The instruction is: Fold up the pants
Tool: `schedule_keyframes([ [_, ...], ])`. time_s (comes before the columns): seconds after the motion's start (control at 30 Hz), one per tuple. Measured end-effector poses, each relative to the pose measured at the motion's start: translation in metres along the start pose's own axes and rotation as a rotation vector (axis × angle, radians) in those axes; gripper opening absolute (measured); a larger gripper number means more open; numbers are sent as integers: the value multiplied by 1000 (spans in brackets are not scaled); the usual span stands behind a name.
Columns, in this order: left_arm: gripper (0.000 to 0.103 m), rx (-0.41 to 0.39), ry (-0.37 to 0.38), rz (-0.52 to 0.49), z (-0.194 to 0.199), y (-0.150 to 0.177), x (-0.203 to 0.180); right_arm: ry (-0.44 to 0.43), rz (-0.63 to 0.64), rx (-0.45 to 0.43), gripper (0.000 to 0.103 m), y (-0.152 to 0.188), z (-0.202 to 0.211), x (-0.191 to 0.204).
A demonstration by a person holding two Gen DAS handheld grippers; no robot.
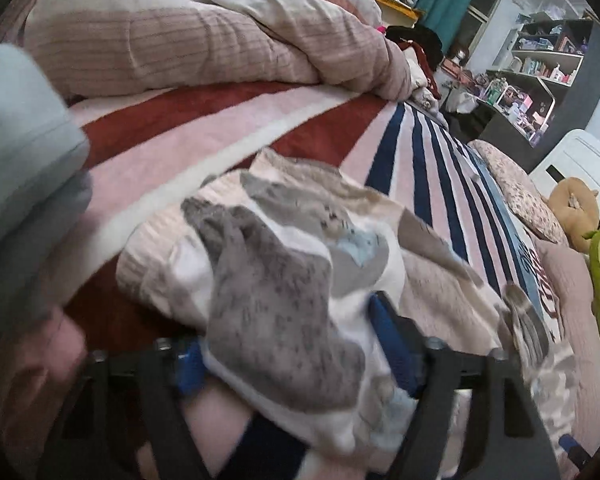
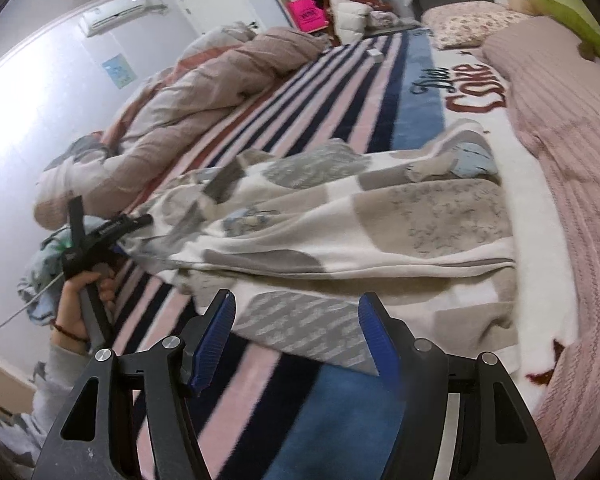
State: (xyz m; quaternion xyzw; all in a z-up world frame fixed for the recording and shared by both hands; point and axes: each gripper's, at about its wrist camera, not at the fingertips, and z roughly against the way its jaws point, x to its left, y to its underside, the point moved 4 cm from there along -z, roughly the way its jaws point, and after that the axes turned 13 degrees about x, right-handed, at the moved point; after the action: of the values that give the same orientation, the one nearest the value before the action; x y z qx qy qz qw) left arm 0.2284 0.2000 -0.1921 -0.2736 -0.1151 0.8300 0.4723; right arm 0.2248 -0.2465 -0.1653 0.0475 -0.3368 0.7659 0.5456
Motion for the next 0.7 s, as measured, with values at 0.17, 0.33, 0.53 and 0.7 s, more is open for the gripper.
schedule_keyframes([
  [0.17,7,-64,-6,-56,10,-9,-15,-12,-19,6,60,4,-3,-6],
  [0.33,6,-150,21,-163,45,-10,-55,-36,-25,-6,60,6,2,-8],
  [0.53,6,-236,64,-368,87,-3,-146,-66,-11,-44,60,11,21,-8],
  [0.7,6,-223,129,-562,91,20,-230,-80,-12,-77,60,16,38,-15],
])
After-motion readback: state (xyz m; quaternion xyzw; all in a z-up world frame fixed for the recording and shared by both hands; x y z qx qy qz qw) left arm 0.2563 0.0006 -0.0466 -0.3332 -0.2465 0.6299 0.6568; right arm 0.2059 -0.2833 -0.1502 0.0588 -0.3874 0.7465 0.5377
